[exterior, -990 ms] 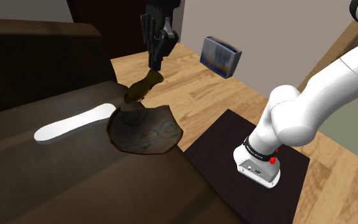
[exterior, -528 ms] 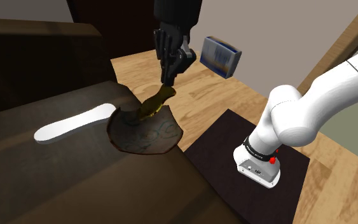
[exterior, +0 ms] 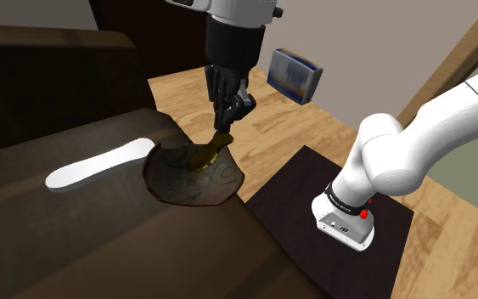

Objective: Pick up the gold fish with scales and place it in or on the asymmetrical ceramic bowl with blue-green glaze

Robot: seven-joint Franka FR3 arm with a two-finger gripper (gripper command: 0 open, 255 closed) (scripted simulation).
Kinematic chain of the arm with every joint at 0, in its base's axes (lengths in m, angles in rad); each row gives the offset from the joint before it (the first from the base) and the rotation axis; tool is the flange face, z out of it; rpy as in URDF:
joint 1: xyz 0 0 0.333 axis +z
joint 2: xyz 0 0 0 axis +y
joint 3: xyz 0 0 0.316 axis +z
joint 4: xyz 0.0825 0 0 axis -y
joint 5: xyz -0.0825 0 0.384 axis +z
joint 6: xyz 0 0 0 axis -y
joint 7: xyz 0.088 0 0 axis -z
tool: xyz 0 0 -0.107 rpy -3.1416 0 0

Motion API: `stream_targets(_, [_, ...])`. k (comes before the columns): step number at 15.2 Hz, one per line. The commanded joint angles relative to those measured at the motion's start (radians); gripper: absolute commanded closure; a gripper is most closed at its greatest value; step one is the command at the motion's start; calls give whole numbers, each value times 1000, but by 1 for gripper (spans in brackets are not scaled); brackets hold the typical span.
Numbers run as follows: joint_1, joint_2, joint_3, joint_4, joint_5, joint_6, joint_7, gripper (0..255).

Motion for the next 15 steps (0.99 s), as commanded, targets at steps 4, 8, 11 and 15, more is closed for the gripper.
stream_targets(4, [4, -8, 7, -74, 7, 67, -6, 255])
stream_targets(8, [5, -9, 10, -97, 9, 88, -8, 255])
stream_targets(11, [5, -9, 10, -97, 9, 88, -8, 255])
stream_targets(15, [5, -9, 10, -97, 9, 88, -8, 0])
